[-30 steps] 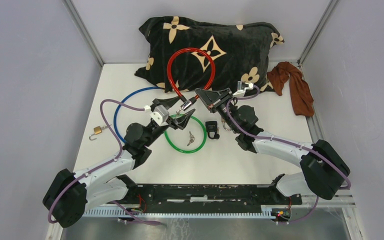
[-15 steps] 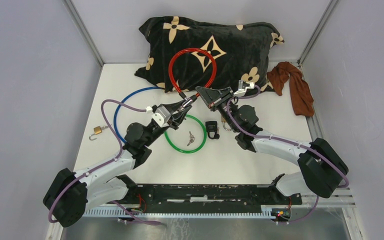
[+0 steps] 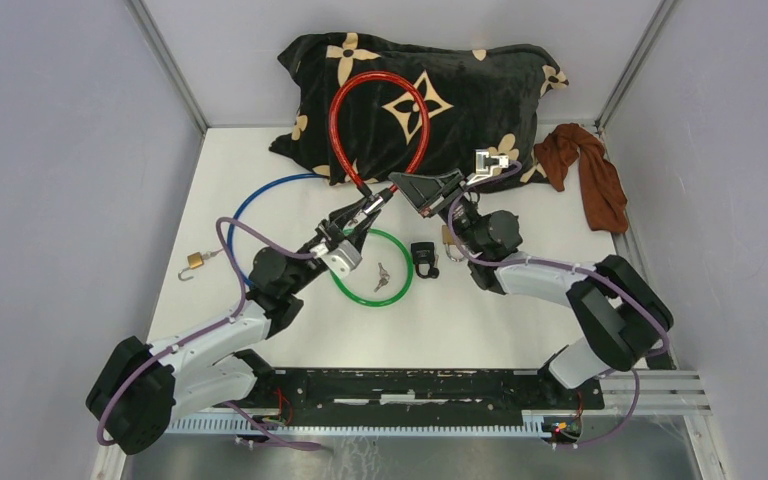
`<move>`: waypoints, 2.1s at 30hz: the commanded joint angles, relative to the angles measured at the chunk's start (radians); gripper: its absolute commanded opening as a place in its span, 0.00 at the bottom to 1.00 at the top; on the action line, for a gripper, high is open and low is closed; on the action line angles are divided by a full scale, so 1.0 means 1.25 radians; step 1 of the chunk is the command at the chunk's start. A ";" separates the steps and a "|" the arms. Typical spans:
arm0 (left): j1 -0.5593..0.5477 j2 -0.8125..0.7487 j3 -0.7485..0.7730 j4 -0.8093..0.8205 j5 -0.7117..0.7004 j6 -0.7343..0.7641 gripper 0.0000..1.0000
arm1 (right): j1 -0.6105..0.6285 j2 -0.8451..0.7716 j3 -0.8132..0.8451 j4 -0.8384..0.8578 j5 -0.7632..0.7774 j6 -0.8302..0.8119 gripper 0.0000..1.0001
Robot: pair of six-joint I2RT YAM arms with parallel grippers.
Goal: Lock with the key
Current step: Lock the lock.
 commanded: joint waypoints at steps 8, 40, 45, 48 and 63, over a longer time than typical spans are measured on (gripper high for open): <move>-0.002 -0.089 0.021 -0.009 0.102 0.343 0.02 | -0.015 0.075 -0.012 0.337 -0.416 -0.247 0.01; -0.002 -0.207 0.110 -0.284 0.211 0.363 0.02 | 0.023 -0.216 -0.001 -0.043 -0.582 -0.639 0.00; -0.003 -0.206 0.138 -0.289 0.193 0.215 0.06 | 0.023 -0.237 0.011 0.034 -0.552 -0.638 0.00; -0.002 -0.202 0.149 -0.262 0.178 0.164 0.15 | 0.023 -0.236 0.008 0.115 -0.532 -0.600 0.00; -0.002 -0.185 0.154 -0.267 0.144 0.206 0.33 | 0.026 -0.278 0.008 0.133 -0.546 -0.628 0.00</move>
